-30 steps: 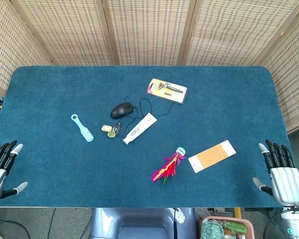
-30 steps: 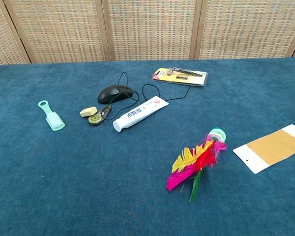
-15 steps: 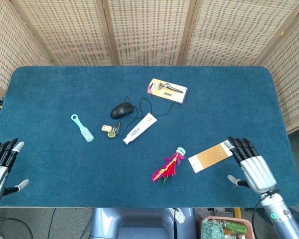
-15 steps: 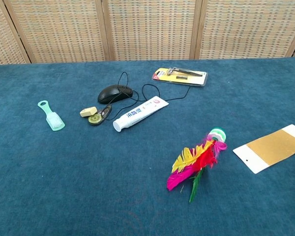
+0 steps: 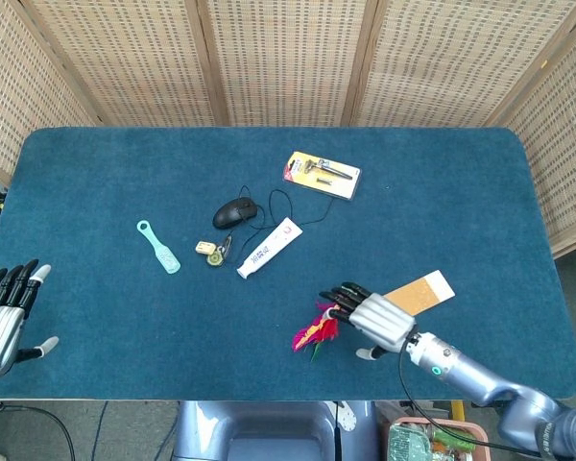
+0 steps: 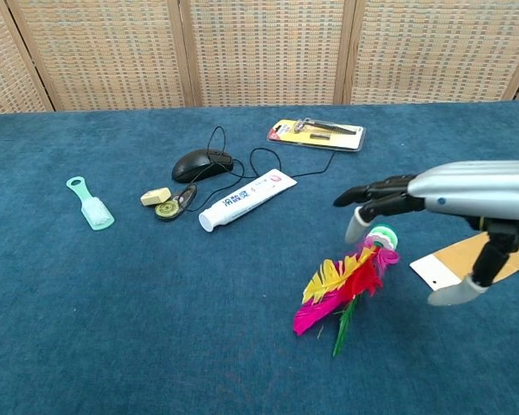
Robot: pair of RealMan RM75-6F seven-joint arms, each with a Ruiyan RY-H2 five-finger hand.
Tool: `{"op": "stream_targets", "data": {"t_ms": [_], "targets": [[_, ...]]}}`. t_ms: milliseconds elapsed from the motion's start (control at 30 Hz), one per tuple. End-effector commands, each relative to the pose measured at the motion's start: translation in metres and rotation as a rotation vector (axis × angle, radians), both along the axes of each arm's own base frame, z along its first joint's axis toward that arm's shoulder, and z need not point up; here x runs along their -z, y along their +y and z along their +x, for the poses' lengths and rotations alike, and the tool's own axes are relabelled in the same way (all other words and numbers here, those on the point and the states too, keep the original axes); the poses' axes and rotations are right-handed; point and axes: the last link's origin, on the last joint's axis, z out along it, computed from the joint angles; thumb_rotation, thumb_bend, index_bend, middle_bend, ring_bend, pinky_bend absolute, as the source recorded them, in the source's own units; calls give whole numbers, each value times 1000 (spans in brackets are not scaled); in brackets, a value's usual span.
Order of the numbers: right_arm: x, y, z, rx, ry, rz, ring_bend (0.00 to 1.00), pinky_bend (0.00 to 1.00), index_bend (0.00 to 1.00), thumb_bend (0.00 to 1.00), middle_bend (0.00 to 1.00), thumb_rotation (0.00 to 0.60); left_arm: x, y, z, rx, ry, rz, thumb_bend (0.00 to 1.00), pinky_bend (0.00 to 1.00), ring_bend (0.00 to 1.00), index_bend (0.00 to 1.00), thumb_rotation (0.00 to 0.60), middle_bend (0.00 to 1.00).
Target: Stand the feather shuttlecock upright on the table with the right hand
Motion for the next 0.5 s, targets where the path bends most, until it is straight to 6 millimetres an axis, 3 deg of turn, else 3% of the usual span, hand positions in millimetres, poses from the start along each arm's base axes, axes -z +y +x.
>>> {"op": "stream_targets", "data": {"t_ms": [33,267,500], "targets": [[22,-2,8,-13,14,18,0,0,219,218,0,600,0,1,0,-3,-2,-1,0,0,0,0,600,0],[41,-5,18,-50,19,-8,0,0,249,293,0,600,-4,0,-1,-1,-18,6,0,0,0,0,600,0],[45,-15,24,-47,26,-44,0,0,339,327,0,600,-6,-1,-1,1,-25,8,0,0,0,0,600,0]]}}
